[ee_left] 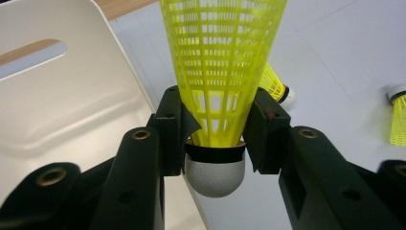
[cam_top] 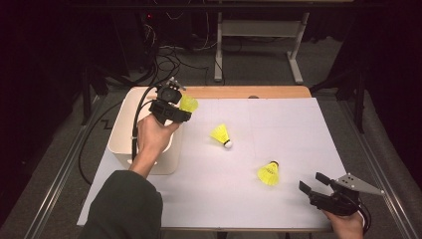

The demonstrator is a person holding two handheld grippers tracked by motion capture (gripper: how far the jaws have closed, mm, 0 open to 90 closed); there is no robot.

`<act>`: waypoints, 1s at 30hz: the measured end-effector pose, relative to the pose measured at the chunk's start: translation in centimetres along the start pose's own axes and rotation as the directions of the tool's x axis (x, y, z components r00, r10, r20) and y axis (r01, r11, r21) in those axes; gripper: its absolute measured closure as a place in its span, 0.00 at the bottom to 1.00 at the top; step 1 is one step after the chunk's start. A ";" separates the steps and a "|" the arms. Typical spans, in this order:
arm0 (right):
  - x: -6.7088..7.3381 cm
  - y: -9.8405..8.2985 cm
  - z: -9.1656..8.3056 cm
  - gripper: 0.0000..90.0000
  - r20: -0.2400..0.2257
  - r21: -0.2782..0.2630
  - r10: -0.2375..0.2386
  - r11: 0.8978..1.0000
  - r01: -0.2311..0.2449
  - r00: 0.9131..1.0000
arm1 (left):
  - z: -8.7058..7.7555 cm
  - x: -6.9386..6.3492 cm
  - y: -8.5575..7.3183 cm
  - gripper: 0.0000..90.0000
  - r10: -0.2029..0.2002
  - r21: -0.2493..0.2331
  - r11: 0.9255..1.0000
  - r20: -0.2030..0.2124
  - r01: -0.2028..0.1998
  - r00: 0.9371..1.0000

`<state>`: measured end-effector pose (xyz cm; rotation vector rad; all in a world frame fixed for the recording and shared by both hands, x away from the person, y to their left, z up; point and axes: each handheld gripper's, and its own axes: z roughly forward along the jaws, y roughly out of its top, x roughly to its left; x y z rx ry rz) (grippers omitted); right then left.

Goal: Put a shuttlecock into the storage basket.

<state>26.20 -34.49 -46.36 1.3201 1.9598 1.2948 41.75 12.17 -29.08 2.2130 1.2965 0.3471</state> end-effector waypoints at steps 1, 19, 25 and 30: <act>0.0 0.0 0.0 0.28 0.000 0.000 0.000 1.000 0.000 1.000 | -0.1 0.1 0.0 0.71 0.000 0.000 1.000 -0.001 0.000 1.000; 0.0 0.0 0.0 0.28 0.000 0.002 0.000 1.000 0.000 1.000 | -0.7 1.4 -0.5 0.71 -0.022 -0.001 1.000 0.003 0.022 1.000; 0.1 0.0 0.0 0.28 0.000 -0.002 0.001 1.000 -0.001 1.000 | -0.7 1.9 -0.7 0.71 -0.031 0.001 1.000 -0.001 0.031 1.000; 0.0 0.0 0.0 0.28 -0.001 -0.002 0.001 1.000 -0.001 1.000 | -0.7 2.4 -1.1 0.71 -0.044 0.000 0.999 -0.005 0.044 0.999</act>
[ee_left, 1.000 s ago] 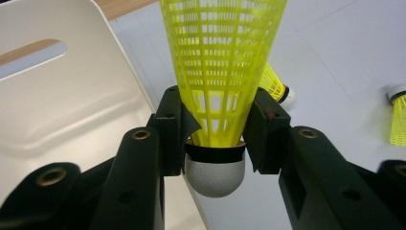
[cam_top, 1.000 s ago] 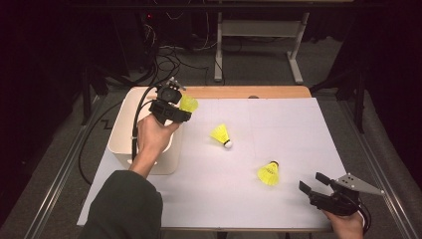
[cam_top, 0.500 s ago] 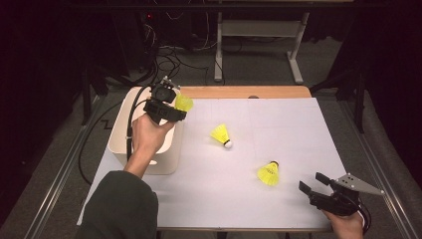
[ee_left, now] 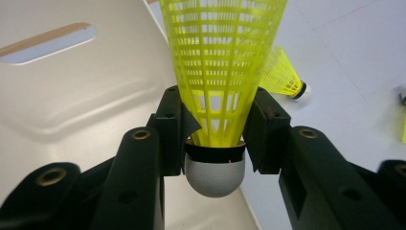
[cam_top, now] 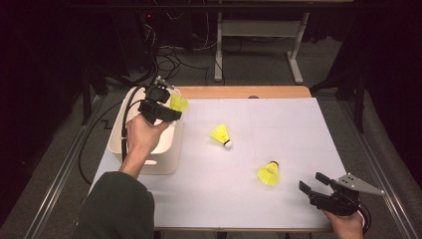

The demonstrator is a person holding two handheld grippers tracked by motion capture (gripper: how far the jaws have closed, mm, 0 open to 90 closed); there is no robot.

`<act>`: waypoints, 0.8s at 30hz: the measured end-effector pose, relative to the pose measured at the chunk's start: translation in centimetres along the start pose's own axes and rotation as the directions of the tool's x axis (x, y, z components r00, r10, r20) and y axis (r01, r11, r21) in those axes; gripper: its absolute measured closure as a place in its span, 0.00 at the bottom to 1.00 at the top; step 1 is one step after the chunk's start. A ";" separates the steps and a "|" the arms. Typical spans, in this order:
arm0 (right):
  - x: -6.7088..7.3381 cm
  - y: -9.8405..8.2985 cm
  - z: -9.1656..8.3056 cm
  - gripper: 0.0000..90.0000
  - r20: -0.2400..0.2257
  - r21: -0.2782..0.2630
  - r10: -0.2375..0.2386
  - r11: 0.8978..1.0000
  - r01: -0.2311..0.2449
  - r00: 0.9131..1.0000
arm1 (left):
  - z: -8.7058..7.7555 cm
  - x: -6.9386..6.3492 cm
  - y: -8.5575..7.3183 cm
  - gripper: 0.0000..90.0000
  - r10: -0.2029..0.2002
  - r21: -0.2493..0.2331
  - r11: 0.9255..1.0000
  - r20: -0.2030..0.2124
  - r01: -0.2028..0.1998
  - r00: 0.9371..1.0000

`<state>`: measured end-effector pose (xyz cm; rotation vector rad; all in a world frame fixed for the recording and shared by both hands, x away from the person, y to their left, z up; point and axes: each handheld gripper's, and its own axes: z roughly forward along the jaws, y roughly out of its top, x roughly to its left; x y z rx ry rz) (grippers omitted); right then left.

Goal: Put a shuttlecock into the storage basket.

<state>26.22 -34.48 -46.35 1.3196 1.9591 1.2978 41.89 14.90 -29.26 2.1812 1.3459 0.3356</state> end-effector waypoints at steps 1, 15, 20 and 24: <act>0.0 0.0 0.0 0.28 0.001 -0.001 -0.001 1.000 0.001 1.000 | 0.0 0.1 0.0 0.71 -0.001 0.000 1.000 0.000 0.001 1.000; 0.0 0.0 0.0 0.28 0.002 -0.001 0.001 1.000 -0.001 1.000 | -0.4 0.9 -0.5 0.71 -0.016 -0.001 1.000 -0.012 0.016 1.000; 0.1 0.0 0.0 0.28 0.002 -0.001 -0.001 1.000 0.001 1.000 | -0.5 1.2 -0.7 0.71 -0.023 0.000 1.000 -0.018 0.023 1.000; 0.1 0.0 0.0 0.28 0.004 -0.002 0.002 1.000 -0.002 1.000 | -0.6 1.5 -0.8 0.71 -0.030 -0.001 1.000 -0.019 0.030 0.999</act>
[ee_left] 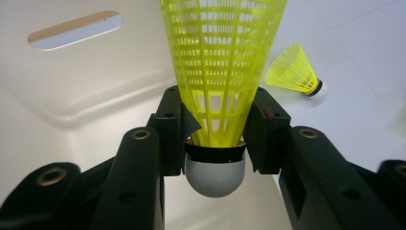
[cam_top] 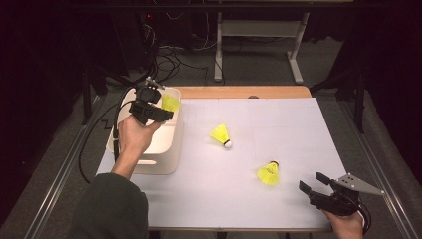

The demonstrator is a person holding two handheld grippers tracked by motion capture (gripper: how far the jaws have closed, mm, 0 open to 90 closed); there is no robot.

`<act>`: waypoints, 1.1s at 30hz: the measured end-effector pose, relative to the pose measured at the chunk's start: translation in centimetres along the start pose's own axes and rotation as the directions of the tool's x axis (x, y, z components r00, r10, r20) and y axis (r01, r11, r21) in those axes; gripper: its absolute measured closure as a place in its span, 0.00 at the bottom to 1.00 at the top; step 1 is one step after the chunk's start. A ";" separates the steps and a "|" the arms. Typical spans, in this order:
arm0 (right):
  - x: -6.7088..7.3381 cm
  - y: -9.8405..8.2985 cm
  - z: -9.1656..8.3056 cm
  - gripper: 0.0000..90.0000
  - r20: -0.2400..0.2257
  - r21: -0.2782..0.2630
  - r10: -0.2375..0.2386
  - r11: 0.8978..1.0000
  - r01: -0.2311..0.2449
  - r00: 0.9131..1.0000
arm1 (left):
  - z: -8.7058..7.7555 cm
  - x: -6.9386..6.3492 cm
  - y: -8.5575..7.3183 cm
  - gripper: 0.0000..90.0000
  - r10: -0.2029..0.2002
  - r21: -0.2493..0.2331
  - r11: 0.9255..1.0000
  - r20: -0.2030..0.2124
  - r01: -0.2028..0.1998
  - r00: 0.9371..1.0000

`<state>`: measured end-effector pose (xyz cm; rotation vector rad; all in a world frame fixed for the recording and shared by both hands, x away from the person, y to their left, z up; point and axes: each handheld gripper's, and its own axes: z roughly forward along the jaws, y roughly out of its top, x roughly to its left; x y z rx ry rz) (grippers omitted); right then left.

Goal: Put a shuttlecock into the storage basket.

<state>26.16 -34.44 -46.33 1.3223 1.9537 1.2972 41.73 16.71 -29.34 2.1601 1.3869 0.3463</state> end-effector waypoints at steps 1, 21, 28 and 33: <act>0.0 0.0 0.0 0.28 0.000 0.000 0.000 1.000 0.000 1.000 | 0.0 0.1 0.0 0.71 -0.001 0.000 1.000 -0.001 0.001 1.000; 0.0 0.0 0.0 0.28 -0.001 0.001 -0.001 1.000 0.001 1.000 | 0.9 1.3 -0.5 0.70 -0.041 0.012 0.999 -0.030 0.041 0.999; 0.0 0.0 0.0 0.28 0.002 0.000 -0.001 1.000 0.001 1.000 | 1.2 1.5 -0.8 0.70 -0.043 0.020 0.999 -0.036 0.044 0.998; 0.0 0.0 0.0 0.28 0.002 0.001 0.000 1.000 0.000 1.000 | 1.1 1.8 -0.9 0.70 -0.048 0.017 0.999 -0.039 0.048 0.998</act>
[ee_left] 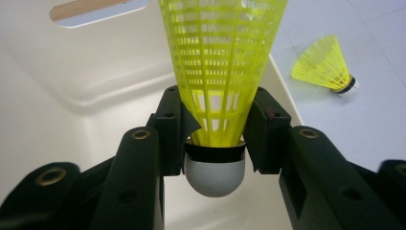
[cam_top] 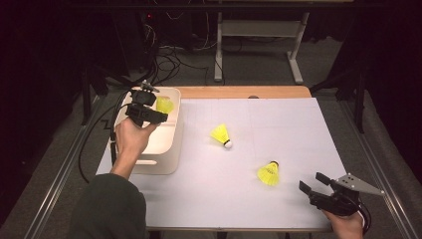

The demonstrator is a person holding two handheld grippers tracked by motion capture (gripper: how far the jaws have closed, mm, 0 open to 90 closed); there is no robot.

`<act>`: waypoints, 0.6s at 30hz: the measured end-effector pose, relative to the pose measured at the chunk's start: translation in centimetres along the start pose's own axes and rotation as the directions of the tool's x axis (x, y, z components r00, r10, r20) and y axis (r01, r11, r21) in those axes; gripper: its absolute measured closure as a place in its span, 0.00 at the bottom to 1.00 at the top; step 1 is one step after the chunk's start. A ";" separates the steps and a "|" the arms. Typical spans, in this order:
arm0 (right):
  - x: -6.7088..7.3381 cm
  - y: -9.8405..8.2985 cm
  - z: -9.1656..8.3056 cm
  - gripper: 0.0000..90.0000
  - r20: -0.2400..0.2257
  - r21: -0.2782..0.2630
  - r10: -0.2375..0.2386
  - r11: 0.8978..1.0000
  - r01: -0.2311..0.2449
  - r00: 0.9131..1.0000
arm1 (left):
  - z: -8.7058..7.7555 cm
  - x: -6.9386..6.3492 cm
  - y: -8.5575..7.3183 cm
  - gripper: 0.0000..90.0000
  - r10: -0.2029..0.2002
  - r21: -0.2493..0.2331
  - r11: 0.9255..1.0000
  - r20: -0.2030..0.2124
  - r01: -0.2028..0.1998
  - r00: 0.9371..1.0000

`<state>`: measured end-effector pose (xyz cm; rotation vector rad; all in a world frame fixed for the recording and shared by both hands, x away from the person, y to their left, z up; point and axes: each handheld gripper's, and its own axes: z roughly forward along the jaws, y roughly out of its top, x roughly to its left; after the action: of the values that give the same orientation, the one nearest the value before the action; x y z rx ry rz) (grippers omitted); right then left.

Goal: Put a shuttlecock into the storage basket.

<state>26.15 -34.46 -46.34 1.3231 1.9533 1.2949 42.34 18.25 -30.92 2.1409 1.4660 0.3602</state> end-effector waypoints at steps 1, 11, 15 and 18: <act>0.0 0.0 0.0 0.28 0.000 0.000 0.001 1.000 -0.001 1.000 | 0.0 0.1 -0.1 0.70 -0.004 -0.001 1.000 -0.002 0.004 1.000; 0.0 0.0 0.0 0.28 0.000 -0.001 0.001 1.000 -0.001 1.000 | 0.7 0.7 -0.4 0.70 -0.026 0.007 1.000 -0.003 0.026 1.000; 0.0 0.0 0.0 0.28 -0.001 0.000 0.000 1.000 0.000 1.000 | 0.9 0.8 -0.4 0.70 -0.029 0.012 1.000 -0.003 0.029 1.000; 0.0 0.0 0.0 0.28 -0.001 0.001 0.001 1.000 -0.001 1.000 | 1.1 1.0 -0.4 0.70 -0.035 0.011 0.999 -0.004 0.035 0.999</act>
<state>26.20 -34.47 -46.35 1.3239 1.9539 1.2954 42.91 19.05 -32.13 2.1212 1.5088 0.3444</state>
